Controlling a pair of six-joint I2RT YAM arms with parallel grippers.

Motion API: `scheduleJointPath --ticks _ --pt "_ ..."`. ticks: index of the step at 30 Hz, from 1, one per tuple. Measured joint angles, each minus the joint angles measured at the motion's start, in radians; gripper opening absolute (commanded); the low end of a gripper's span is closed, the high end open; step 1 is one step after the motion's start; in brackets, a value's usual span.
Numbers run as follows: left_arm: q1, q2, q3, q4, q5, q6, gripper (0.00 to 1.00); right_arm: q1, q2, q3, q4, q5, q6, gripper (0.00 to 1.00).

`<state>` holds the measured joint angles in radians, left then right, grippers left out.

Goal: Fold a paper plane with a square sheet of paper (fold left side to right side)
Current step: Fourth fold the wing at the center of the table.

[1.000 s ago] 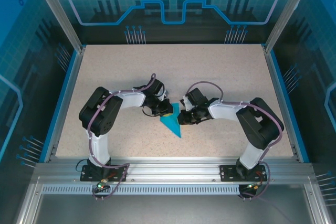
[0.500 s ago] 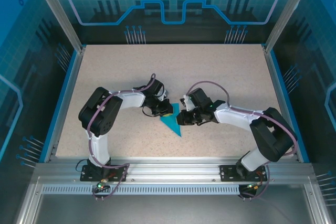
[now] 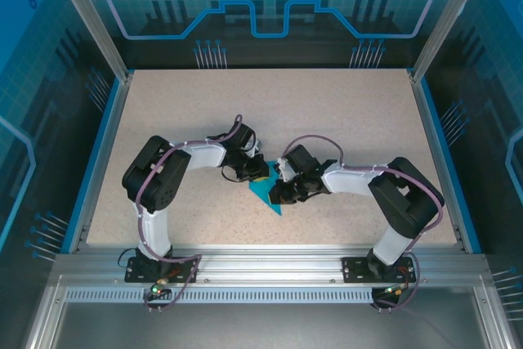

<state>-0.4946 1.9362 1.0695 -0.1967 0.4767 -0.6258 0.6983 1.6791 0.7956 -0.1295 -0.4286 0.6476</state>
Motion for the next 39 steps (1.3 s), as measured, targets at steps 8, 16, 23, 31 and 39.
scheduleJointPath --ticks 8,16,23,31,39 --pt "0.000 0.000 0.000 0.000 0.000 0.000 0.13 0.021 0.003 0.000 -0.034 0.034 -0.003 0.11" --pt "0.000 0.000 0.000 0.000 0.000 0.000 0.13 0.034 0.004 0.000 -0.057 0.066 -0.016 0.11" --pt "0.000 0.000 0.000 0.000 0.000 0.000 0.13 0.037 0.006 0.000 -0.063 0.078 -0.019 0.11" --pt "0.000 0.000 0.000 -0.001 0.000 0.000 0.13 0.038 0.004 -0.016 -0.046 0.075 -0.014 0.11" --pt "0.000 0.000 0.000 -0.005 0.001 0.000 0.13 0.050 -0.011 -0.043 -0.014 0.077 0.011 0.10"
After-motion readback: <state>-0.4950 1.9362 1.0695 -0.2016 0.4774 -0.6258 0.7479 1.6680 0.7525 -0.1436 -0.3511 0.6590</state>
